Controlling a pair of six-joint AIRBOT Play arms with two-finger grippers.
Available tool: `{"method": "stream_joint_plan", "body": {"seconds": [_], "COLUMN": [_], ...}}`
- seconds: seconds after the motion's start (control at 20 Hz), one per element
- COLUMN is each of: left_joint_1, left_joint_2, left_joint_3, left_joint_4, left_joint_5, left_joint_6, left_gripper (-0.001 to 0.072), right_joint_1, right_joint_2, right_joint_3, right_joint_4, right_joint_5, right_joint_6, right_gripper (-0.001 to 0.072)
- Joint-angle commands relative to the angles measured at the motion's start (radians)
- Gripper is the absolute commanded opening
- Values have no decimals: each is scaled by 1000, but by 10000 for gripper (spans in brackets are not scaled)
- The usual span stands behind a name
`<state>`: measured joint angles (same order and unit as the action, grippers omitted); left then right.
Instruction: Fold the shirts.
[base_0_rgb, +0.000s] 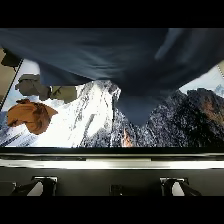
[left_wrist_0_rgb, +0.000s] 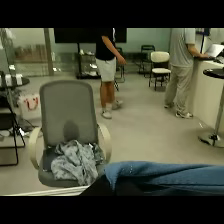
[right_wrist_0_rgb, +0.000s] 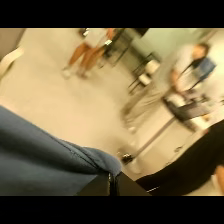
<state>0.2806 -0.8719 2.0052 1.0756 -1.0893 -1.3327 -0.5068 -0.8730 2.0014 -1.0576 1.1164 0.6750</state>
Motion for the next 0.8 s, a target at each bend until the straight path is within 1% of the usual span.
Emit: {"method": "stream_joint_plan", "body": {"seconds": [0.0,0.15,0.2,0.3,0.4,0.5,0.55,0.6,0.65,0.75], "left_joint_1": [5,5,5,5,3,-15,-32,-44,-57,-66], "left_joint_2": [72,55,40,2,-65,-151,-199,-249,-310,-445], "left_joint_3": [12,10,7,-27,-83,-184,-258,-327,-398,-481], "left_joint_4": [62,62,63,78,77,77,78,78,78,78], "left_joint_5": [-5,-41,-60,-90,-166,-234,-239,-230,-201,-118], "left_joint_6": [-22,-22,-21,-17,-18,0,26,53,62,62], "left_gripper": [24,25,25,26,26,26,25,24,24,24], "right_joint_1": [1,1,1,1,1,1,1,5,35,128], "right_joint_2": [90,74,61,13,-69,-203,-294,-383,-472,-645], "right_joint_3": [28,28,28,28,26,25,13,-14,-57,-104], "right_joint_4": [-81,-96,-116,-179,-179,-132,-103,-77,-95,-143], "right_joint_5": [26,99,125,214,282,410,515,581,589,496], "right_joint_6": [67,93,125,164,170,141,142,153,159,156], "right_gripper": [46,46,46,46,46,45,44,44,44,44]}}
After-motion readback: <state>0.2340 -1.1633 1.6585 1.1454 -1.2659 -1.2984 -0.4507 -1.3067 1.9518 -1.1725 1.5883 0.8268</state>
